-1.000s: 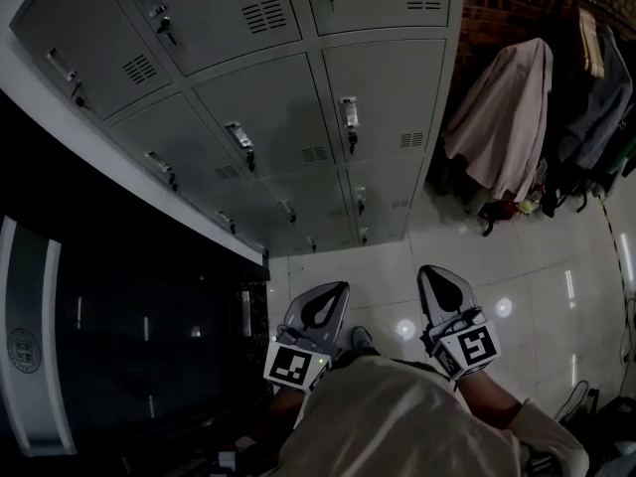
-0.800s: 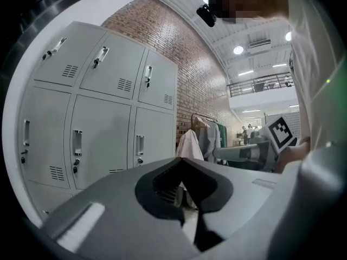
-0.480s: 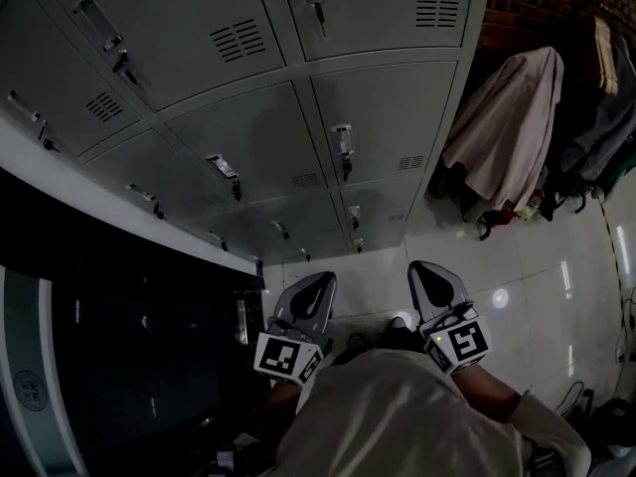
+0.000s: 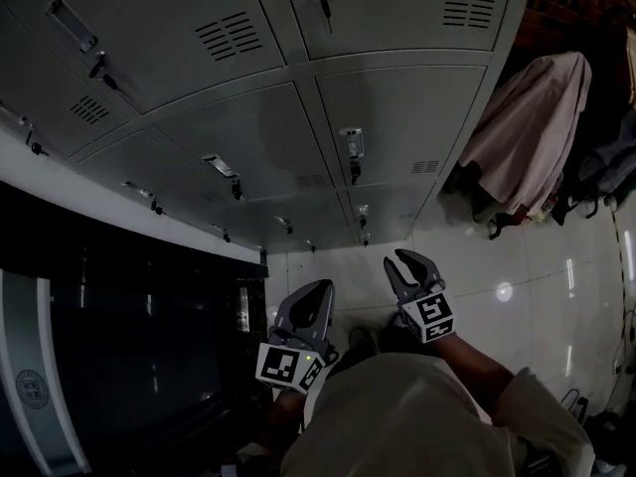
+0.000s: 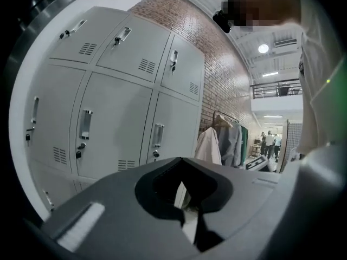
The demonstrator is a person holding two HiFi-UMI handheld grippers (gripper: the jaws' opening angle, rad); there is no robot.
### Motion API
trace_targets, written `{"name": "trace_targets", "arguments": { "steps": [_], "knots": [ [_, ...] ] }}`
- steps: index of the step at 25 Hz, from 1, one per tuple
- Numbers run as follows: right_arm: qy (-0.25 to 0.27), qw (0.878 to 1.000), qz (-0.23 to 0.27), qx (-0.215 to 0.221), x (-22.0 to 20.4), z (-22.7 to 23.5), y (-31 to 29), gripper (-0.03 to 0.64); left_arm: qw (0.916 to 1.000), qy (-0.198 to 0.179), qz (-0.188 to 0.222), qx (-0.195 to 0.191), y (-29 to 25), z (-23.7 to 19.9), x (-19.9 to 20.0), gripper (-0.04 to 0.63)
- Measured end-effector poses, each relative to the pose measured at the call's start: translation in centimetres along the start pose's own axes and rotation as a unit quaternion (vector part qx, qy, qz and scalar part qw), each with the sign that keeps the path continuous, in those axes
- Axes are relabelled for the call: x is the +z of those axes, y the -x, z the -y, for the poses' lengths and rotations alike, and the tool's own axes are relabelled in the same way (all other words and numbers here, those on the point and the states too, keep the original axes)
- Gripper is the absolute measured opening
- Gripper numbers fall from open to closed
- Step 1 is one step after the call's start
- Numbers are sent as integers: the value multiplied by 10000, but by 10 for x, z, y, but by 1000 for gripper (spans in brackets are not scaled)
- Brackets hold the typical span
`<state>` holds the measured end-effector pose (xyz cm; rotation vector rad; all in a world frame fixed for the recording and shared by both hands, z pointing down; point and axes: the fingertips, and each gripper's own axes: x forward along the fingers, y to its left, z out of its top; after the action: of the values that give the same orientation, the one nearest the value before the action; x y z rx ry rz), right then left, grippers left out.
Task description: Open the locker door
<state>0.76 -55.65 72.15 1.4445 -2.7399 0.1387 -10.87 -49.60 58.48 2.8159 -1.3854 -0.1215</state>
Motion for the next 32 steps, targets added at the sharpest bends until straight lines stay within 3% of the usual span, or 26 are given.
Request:
{"name": "trace_targets", "arguments": {
  "steps": [6, 8, 10, 12, 14, 22, 32],
  "knots": [
    [-65, 9982, -542, -236, -150, 46, -136, 147, 9992, 153, -369, -2, 4, -23, -80, 71],
    [-129, 9979, -513, -384, -174, 60, -172, 160, 9946, 246, -1006, -4, 16, -24, -121, 72],
    [-281, 9960, -718, -450, -224, 67, -197, 196, 9890, 240, -1457, -3, 35, -26, -158, 72],
    [-422, 9930, -989, -493, -278, 72, -216, 198, 9881, 199, -1528, 8, 51, -32, -186, 72],
    [-478, 9909, -1130, -552, -306, 77, -234, 208, 9874, 204, -1567, 33, 63, -39, -210, 72],
    [-592, 9852, -1479, -635, -360, 91, -287, 236, 9846, 371, -1703, 97, 87, -44, -265, 72],
    [-836, 9799, -1500, -1018, -366, 94, -309, 224, 9827, 514, -1772, 130, 100, -51, -287, 74]
  ]
}}
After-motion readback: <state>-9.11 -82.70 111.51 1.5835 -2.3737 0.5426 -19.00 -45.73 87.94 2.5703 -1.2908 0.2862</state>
